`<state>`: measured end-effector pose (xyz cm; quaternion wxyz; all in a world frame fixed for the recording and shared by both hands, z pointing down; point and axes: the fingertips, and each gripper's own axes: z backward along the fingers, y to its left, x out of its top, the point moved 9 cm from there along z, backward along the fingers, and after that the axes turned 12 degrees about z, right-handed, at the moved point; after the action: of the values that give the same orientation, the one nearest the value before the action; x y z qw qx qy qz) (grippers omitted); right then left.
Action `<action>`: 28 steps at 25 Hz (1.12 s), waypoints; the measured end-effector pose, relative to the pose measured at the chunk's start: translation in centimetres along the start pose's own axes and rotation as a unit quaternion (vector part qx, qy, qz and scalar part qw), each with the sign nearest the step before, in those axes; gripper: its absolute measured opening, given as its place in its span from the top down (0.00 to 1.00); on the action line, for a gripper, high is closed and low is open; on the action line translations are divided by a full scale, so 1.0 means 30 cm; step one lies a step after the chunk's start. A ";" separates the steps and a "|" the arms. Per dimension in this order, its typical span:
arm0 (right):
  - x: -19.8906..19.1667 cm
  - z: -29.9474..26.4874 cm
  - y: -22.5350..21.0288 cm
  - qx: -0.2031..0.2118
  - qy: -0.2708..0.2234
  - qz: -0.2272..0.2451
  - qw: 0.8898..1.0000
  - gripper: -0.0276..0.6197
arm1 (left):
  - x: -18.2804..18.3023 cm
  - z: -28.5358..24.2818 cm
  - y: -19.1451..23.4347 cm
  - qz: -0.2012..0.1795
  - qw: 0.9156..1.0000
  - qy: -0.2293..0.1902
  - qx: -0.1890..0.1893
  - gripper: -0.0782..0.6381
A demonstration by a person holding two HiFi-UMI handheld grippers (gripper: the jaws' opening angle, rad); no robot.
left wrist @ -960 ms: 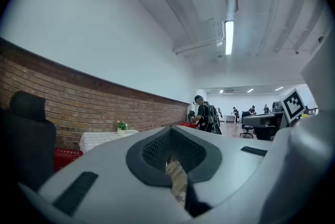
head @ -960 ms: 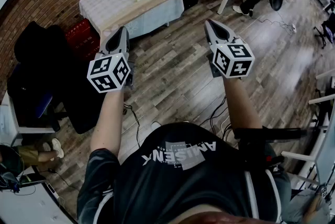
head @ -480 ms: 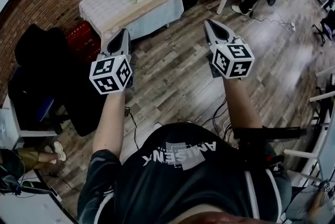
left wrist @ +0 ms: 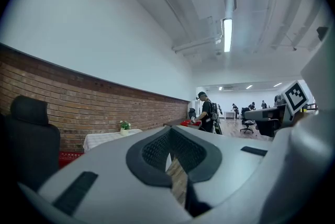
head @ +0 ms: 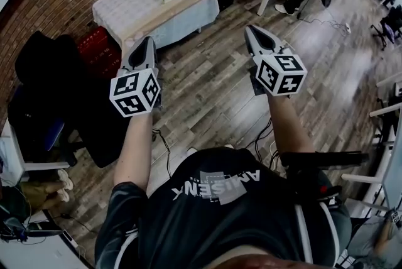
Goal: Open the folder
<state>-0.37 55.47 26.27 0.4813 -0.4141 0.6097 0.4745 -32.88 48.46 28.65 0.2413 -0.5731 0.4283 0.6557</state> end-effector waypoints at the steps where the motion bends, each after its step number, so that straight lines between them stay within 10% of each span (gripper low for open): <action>1: 0.000 -0.003 0.014 -0.001 0.001 0.002 1.000 0.89 | 0.000 0.005 0.014 -0.001 1.000 0.000 -0.001 0.88; 13: -0.016 -0.079 0.097 0.003 0.008 0.013 1.000 0.89 | -0.009 -0.004 0.126 0.017 1.000 0.000 -0.006 0.88; 28: -0.042 -0.459 -0.226 0.042 -0.013 0.009 0.999 0.89 | 0.022 -0.412 0.105 -0.003 0.999 -0.004 0.038 0.88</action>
<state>3.73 40.66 27.47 0.5016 -0.3817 0.6268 0.4580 -28.84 36.35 29.23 0.2662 -0.5618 0.4502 0.6410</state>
